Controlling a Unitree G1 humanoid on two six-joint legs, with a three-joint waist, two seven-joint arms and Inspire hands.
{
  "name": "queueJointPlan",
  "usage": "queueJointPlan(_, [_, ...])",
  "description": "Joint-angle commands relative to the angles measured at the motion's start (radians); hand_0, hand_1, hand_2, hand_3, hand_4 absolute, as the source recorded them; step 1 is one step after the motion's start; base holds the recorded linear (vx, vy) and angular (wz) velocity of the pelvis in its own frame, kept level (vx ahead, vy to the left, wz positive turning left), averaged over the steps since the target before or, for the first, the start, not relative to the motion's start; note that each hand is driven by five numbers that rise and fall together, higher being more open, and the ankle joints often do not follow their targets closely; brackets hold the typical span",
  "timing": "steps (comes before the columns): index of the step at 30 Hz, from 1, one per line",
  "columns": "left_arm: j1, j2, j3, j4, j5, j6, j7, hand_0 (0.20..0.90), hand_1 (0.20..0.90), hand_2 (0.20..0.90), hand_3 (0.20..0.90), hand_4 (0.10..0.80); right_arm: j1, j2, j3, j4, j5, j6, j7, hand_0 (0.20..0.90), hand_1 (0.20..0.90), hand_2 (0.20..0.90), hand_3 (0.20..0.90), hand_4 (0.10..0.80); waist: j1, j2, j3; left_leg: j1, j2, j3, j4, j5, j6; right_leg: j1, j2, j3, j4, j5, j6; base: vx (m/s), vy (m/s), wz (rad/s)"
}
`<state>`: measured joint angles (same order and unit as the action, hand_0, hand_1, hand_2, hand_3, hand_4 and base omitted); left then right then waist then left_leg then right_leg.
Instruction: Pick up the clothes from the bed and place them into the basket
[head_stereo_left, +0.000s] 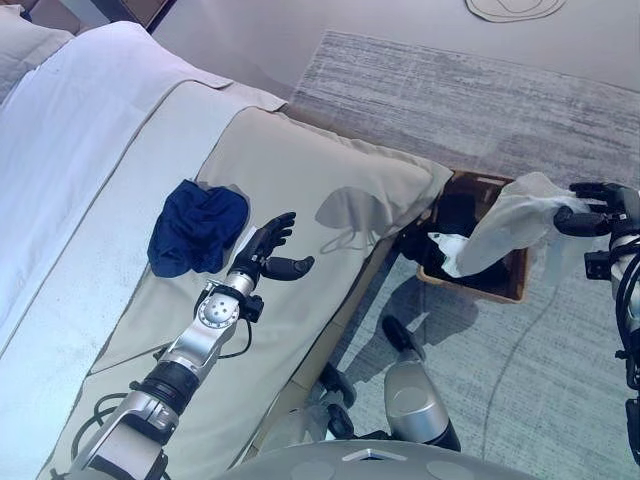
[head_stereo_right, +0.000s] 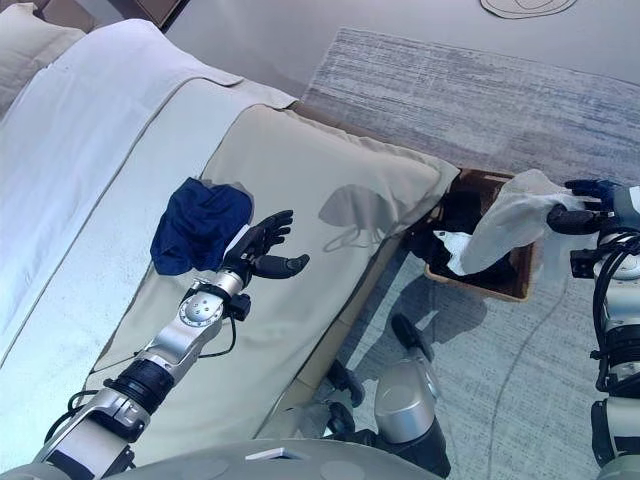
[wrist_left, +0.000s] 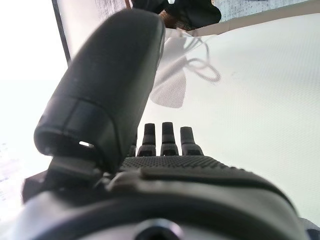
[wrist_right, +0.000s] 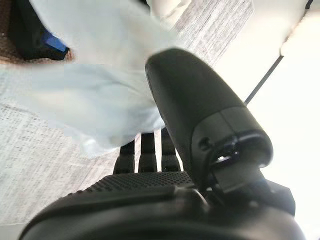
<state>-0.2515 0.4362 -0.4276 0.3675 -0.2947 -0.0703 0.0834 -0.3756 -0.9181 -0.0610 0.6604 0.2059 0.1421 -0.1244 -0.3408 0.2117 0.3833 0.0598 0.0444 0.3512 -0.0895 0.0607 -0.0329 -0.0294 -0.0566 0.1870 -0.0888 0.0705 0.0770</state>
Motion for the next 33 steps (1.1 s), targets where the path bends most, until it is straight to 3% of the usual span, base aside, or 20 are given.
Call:
queueJointPlan(1, [-0.03,0.002,0.012,-0.056,-0.011,-0.097,0.023,0.9,0.9,0.9,0.9,0.8,-0.065,-0.067,-0.017,-0.04,-0.026,-0.105,-0.041,0.9,0.9,0.9,0.9,0.8,0.016,-0.051,-0.103,0.074,0.031,-0.023,0.087,-0.164,-0.016,-0.074,-0.009,-0.002,0.084,0.0,0.034,0.014,-0.005,0.04])
queueJointPlan(17, [-0.011,0.018,0.021,-0.059,-0.015,-0.088,-0.002,0.9,0.9,0.9,0.9,0.8,-0.026,-0.038,-0.006,-0.056,-0.019,-0.083,-0.039,0.9,0.9,0.9,0.9,0.8,0.066,-0.096,-0.137,0.077,0.036,-0.055,0.071,-0.144,-0.017,-0.042,0.0,-0.029,0.082,-0.006,0.024,0.009,-0.009,0.05])
queueJointPlan(23, [0.005,0.018,0.024,-0.058,-0.016,-0.088,-0.014,0.9,0.9,0.9,0.9,0.8,-0.039,-0.036,0.017,-0.082,-0.051,-0.081,-0.03,0.9,0.9,0.9,0.9,0.8,0.103,-0.113,-0.148,0.078,0.034,-0.089,0.06,-0.129,-0.02,-0.02,-0.003,-0.068,0.087,-0.017,0.018,0.005,-0.01,0.16])
queueJointPlan(32, [0.027,0.021,0.038,-0.036,-0.017,-0.084,-0.012,0.9,0.9,0.9,0.9,0.8,-0.168,-0.021,0.133,-0.157,-0.18,-0.073,-0.075,0.9,0.9,0.9,0.9,0.8,0.2,-0.143,-0.152,0.057,0.02,-0.187,0.042,-0.096,-0.019,0.015,-0.012,-0.16,0.101,-0.043,-0.001,-0.024,-0.004,0.32])
queueJointPlan(33, [0.033,0.021,0.037,-0.026,-0.017,-0.085,-0.005,0.9,0.9,0.9,0.9,0.8,-0.222,-0.013,0.175,-0.156,-0.188,-0.069,-0.076,0.9,0.9,0.9,0.9,0.8,0.235,-0.147,-0.157,0.052,0.017,-0.214,0.033,-0.086,-0.018,0.025,-0.015,-0.184,0.1,-0.046,-0.006,-0.006,-0.009,0.46])
